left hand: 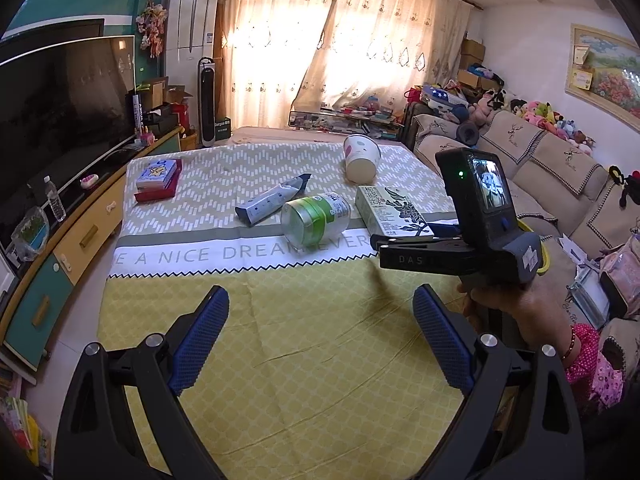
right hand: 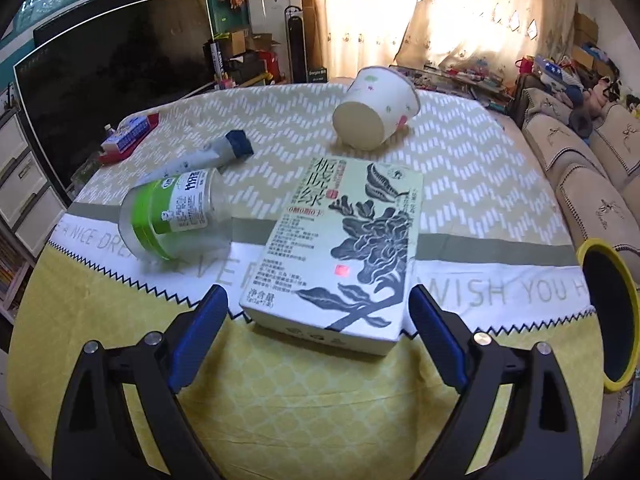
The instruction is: Collect trash
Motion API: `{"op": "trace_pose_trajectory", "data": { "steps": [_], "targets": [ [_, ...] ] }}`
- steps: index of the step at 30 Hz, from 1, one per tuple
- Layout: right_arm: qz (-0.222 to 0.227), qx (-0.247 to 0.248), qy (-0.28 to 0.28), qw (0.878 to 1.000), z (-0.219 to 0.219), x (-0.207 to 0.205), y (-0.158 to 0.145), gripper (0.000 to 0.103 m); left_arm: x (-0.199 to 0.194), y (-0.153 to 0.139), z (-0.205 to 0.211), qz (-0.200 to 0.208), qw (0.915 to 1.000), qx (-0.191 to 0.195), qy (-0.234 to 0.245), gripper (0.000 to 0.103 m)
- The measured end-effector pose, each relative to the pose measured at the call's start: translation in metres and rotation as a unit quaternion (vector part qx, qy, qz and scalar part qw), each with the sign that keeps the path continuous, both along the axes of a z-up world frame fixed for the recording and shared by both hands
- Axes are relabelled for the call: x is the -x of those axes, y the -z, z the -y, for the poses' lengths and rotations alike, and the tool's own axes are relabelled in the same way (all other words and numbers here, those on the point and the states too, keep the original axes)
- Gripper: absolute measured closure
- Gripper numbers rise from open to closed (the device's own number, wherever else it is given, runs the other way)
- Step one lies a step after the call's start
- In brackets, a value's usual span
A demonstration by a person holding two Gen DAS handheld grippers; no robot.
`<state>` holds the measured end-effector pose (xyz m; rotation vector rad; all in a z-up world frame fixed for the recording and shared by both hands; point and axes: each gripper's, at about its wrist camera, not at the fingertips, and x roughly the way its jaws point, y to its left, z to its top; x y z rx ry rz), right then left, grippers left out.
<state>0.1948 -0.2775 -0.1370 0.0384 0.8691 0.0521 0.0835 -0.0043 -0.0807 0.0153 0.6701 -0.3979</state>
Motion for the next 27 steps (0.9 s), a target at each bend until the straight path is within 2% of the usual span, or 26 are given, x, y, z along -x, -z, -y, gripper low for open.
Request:
{"op": "trace_pose_trajectory", "data": {
  "steps": [1, 2, 3, 5, 15, 27],
  "targets": [
    [-0.001, 0.000, -0.001, 1.000, 0.001, 0.001, 0.001, 0.017, 0.000, 0.000, 0.000, 0.000, 1.0000, 0.000, 0.000, 0.011],
    [-0.005, -0.002, -0.001, 1.000, 0.003, 0.002, 0.002, 0.026, 0.000, 0.000, 0.000, 0.000, 1.0000, 0.001, 0.000, 0.011],
    [-0.010, -0.011, -0.002, 1.000, 0.008, 0.003, 0.003, 0.030, 0.000, 0.000, -0.001, -0.001, 1.0000, 0.002, 0.000, 0.011],
    [-0.007, -0.020, -0.003, 1.000, 0.017, 0.010, 0.002, 0.031, 0.000, 0.001, -0.001, -0.001, 1.0000, 0.004, 0.001, 0.011],
    [0.065, -0.038, 0.006, 0.997, 0.078, 0.060, -0.030, 0.032, -0.005, 0.004, 0.011, -0.005, 0.9999, 0.000, 0.012, 0.011],
    [0.095, -0.082, -0.014, 0.992, 0.106, 0.088, -0.063, 0.033, -0.010, 0.003, 0.037, -0.005, 0.9994, -0.014, 0.031, 0.011]
  ]
}}
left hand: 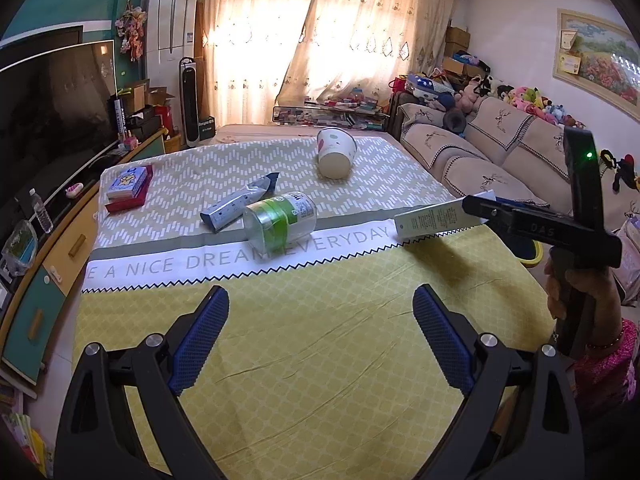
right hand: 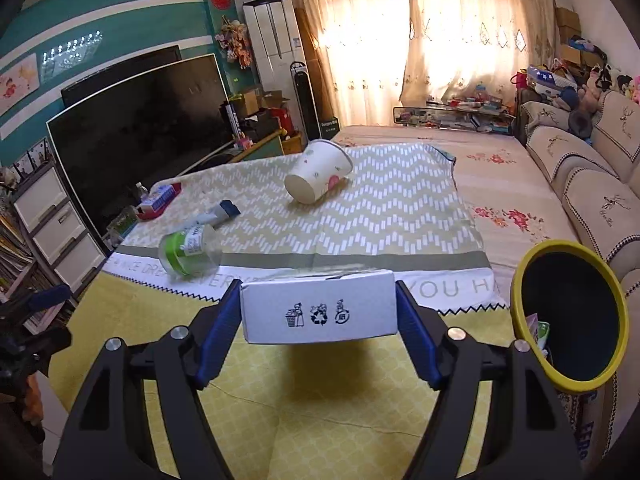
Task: Collect trash
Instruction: 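Carry the white floral box with the right gripper over the bin and release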
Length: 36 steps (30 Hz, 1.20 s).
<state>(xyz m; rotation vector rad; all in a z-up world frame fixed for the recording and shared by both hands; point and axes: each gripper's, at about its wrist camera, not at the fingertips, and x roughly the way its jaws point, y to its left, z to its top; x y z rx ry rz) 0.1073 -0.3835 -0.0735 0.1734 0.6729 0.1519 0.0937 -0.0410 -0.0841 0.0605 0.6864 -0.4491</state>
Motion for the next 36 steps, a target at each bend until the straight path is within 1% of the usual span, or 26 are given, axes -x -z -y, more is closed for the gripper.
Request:
{"op": "trace_pose_trajectory", "data": {
  "steps": [11, 21, 25, 29, 33, 36],
  "targets": [
    [0.023, -0.012, -0.016, 1.000, 0.010, 0.012, -0.026, 0.034, -0.004, 0.000, 0.012, 0.000, 0.9999, -0.005, 0.010, 0.011],
    [0.035, -0.018, -0.007, 0.999, 0.023, 0.013, -0.038, 0.034, -0.007, 0.002, 0.017, -0.002, 0.9998, -0.005, 0.018, 0.011],
    [0.051, -0.014, 0.031, 0.998, 0.048, 0.016, -0.047, 0.034, -0.008, 0.002, 0.018, -0.004, 0.9998, -0.004, 0.018, 0.011],
    [0.058, 0.006, 0.107, 0.993, 0.093, 0.016, -0.049, 0.034, -0.010, 0.004, 0.021, -0.006, 0.9998, -0.003, 0.021, 0.011],
    [0.031, 0.033, 0.192, 0.980, 0.146, 0.007, -0.029, 0.034, -0.012, 0.005, 0.026, -0.008, 0.9996, -0.004, 0.025, 0.011],
    [0.001, 0.042, 0.236, 0.971, 0.180, -0.004, -0.007, 0.034, -0.015, 0.007, 0.030, -0.011, 0.9995, -0.006, 0.028, 0.011]
  ]
}}
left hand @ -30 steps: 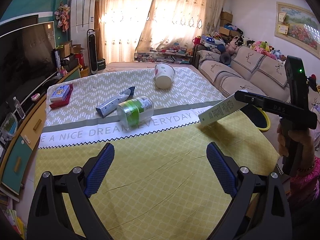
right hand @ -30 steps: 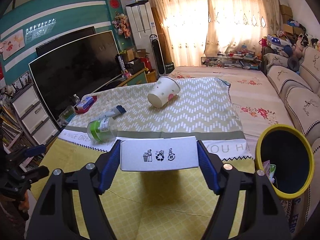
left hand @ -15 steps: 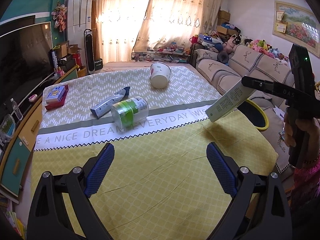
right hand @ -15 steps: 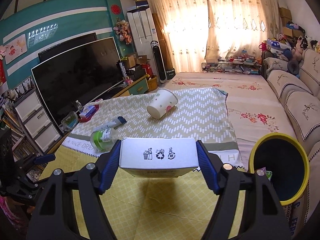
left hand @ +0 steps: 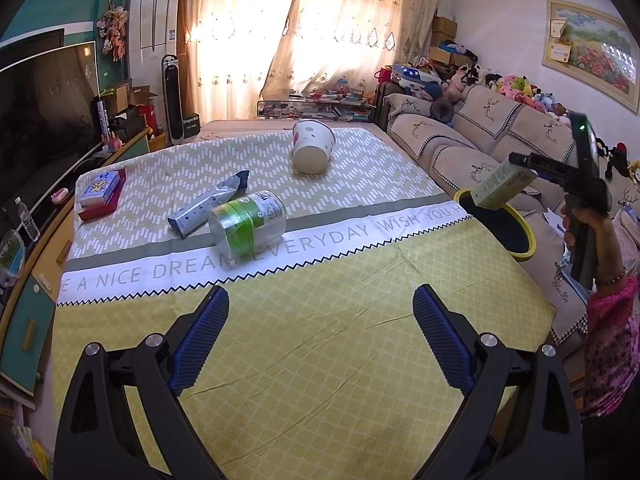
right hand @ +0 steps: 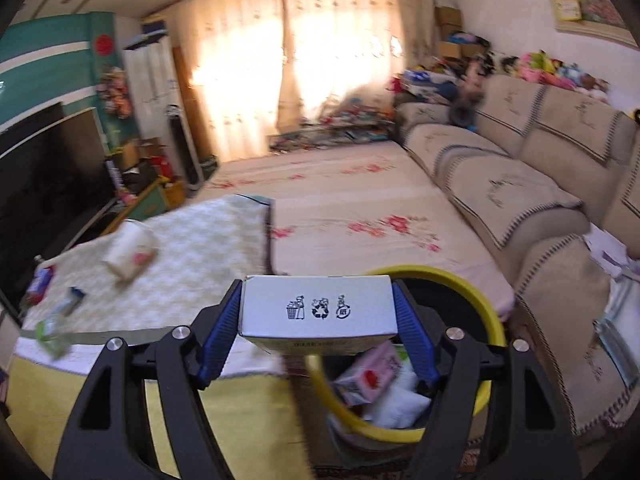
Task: Collect trash
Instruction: 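Carry the white floral box with the right gripper over the bin and release, then reach the left gripper to the green-lidded plastic jar and grasp it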
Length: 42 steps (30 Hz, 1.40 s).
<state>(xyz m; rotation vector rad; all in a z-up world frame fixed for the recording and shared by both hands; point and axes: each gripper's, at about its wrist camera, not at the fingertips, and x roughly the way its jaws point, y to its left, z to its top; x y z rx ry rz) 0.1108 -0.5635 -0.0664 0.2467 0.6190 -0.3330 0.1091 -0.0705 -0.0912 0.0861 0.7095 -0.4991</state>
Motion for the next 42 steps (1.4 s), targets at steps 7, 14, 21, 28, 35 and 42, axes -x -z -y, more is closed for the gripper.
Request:
{"op": "trace_pose_trajectory", "data": {
  "steps": [7, 14, 21, 28, 35, 42],
  "targets": [
    [-0.056, 0.000, 0.044, 0.997, 0.042, -0.026, 0.044, 0.033, -0.007, 0.003, 0.009, -0.004, 1.0000, -0.005, 0.005, 0.011],
    [-0.019, -0.005, 0.019, 1.000, 0.014, -0.015, 0.032, 0.033, -0.018, 0.005, 0.010, -0.008, 0.9999, -0.009, 0.005, 0.011],
    [0.048, -0.021, -0.089, 0.995, -0.075, -0.014, 0.013, 0.028, -0.044, 0.009, 0.006, -0.006, 0.9997, -0.017, 0.017, 0.011],
    [0.047, -0.038, -0.136, 0.989, -0.120, -0.026, 0.026, 0.028, -0.090, 0.018, 0.003, 0.007, 0.9979, -0.054, 0.036, 0.011],
    [0.032, -0.034, -0.130, 0.990, -0.120, -0.023, 0.033, 0.028, -0.141, 0.036, 0.007, -0.003, 0.9928, -0.087, 0.082, 0.011],
    [0.018, -0.036, -0.122, 0.992, -0.117, -0.025, 0.040, 0.028, -0.160, 0.047, 0.018, -0.008, 0.9897, -0.096, 0.106, 0.011]
  ]
}}
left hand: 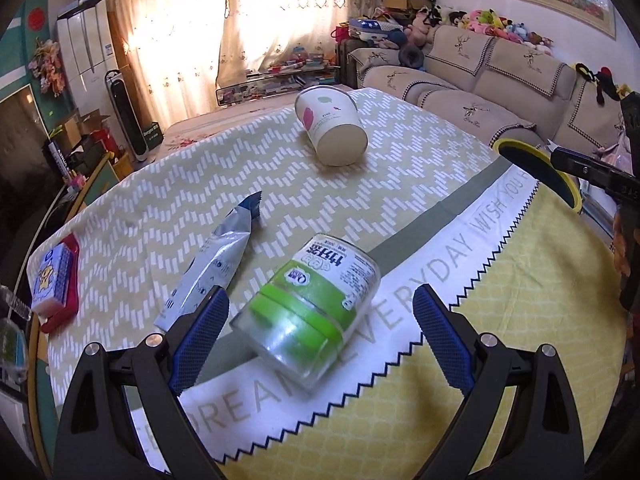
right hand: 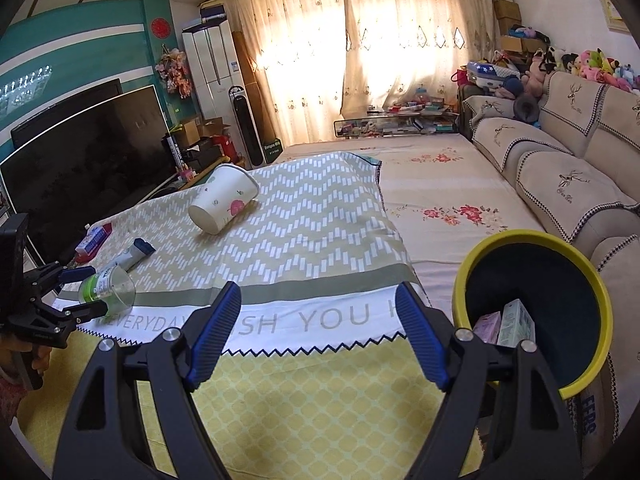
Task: Collect trash
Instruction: 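Reach the left gripper to the green-lidded plastic jar and grasp it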
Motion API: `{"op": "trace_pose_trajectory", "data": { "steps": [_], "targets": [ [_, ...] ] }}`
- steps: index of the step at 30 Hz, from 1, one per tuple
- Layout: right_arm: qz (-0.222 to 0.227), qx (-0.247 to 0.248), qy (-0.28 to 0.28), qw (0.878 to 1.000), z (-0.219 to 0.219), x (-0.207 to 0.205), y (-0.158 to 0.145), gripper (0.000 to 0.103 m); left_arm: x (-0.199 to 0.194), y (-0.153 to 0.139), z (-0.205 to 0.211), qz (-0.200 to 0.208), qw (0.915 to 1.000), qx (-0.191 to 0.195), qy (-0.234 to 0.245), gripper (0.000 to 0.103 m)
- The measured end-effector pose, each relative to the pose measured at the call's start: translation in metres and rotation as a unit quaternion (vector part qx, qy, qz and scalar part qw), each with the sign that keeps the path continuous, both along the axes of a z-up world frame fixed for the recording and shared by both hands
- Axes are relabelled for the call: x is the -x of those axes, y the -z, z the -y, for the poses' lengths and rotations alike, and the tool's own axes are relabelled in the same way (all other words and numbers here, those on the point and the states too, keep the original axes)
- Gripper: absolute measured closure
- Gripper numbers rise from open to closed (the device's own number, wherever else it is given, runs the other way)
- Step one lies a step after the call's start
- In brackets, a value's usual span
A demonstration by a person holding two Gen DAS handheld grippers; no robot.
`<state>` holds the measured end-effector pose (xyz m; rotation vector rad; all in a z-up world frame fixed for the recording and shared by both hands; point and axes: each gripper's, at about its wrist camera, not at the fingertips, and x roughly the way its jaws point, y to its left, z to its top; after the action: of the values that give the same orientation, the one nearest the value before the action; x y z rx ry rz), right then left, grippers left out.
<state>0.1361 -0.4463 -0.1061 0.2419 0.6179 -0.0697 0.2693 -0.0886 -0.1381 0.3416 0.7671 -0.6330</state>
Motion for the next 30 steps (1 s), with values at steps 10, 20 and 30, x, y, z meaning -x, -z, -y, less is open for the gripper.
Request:
{"op": "trace_pose_trajectory", "data": {
  "steps": [10, 20, 30],
  "targets": [
    [-0.013, -0.002, -0.007, 1.000, -0.005, -0.008, 0.008, 0.028, -0.006, 0.011, 0.007, -0.008, 0.9998, -0.008, 0.016, 0.016],
    [-0.015, -0.006, -0.009, 1.000, -0.004, -0.009, 0.009, 0.028, -0.010, 0.013, 0.004, -0.009, 0.9998, -0.007, 0.017, 0.028],
    [-0.018, -0.017, -0.014, 1.000, -0.002, -0.010, 0.012, 0.026, -0.009, 0.023, 0.003, -0.054, 0.9981, 0.003, 0.028, 0.043]
  ]
}}
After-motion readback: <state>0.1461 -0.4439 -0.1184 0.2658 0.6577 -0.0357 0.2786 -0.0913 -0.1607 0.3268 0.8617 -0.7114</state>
